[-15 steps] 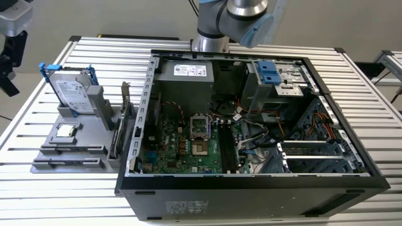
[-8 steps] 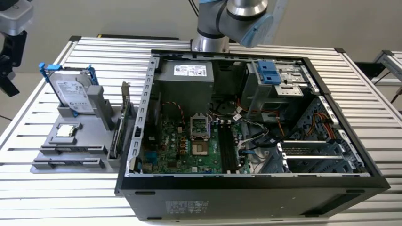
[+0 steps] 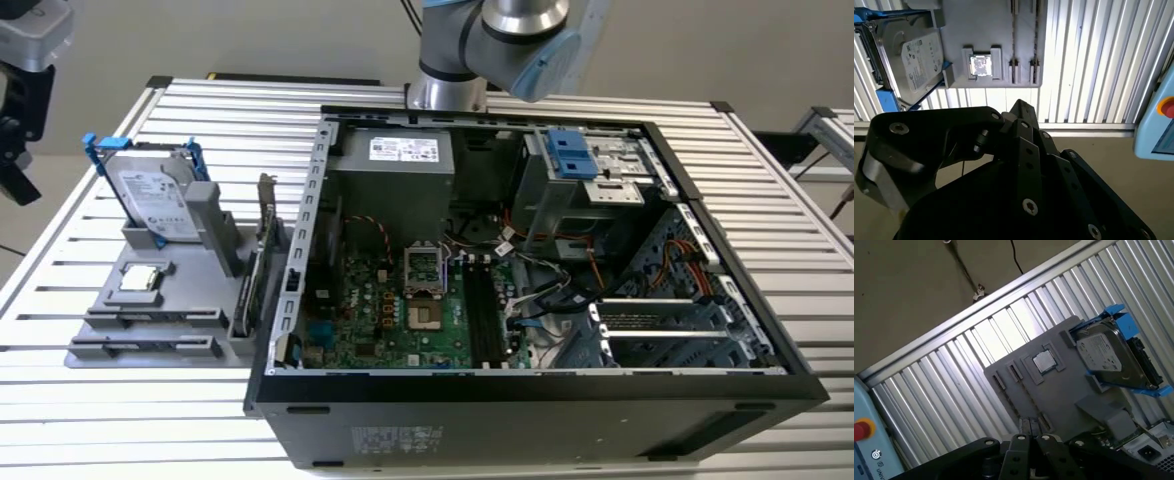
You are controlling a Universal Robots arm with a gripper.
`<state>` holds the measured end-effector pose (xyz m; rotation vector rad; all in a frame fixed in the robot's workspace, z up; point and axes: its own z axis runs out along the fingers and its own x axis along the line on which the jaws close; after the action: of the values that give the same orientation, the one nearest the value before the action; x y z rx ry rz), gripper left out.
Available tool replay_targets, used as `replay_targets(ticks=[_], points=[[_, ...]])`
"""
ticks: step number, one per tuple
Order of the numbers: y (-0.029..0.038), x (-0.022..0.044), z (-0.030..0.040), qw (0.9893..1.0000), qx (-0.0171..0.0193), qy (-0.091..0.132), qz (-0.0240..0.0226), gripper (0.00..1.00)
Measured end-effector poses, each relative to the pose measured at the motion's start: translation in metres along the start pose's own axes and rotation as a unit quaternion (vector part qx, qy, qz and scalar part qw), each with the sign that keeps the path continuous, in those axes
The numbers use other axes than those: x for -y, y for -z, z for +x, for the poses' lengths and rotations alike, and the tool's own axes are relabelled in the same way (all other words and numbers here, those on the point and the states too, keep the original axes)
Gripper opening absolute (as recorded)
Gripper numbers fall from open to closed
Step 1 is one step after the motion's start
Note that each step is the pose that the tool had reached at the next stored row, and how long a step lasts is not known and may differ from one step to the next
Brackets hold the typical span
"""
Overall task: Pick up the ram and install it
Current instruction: 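Pick up the ram and move it above insertion slot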
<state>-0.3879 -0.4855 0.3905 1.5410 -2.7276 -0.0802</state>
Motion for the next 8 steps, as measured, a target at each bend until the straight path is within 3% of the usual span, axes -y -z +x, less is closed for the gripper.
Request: replay_targets(ticks=[8], points=[[0.0, 0.0, 0.0, 0.9995, -0.0016, 0.032, -0.0006, 0.0]])
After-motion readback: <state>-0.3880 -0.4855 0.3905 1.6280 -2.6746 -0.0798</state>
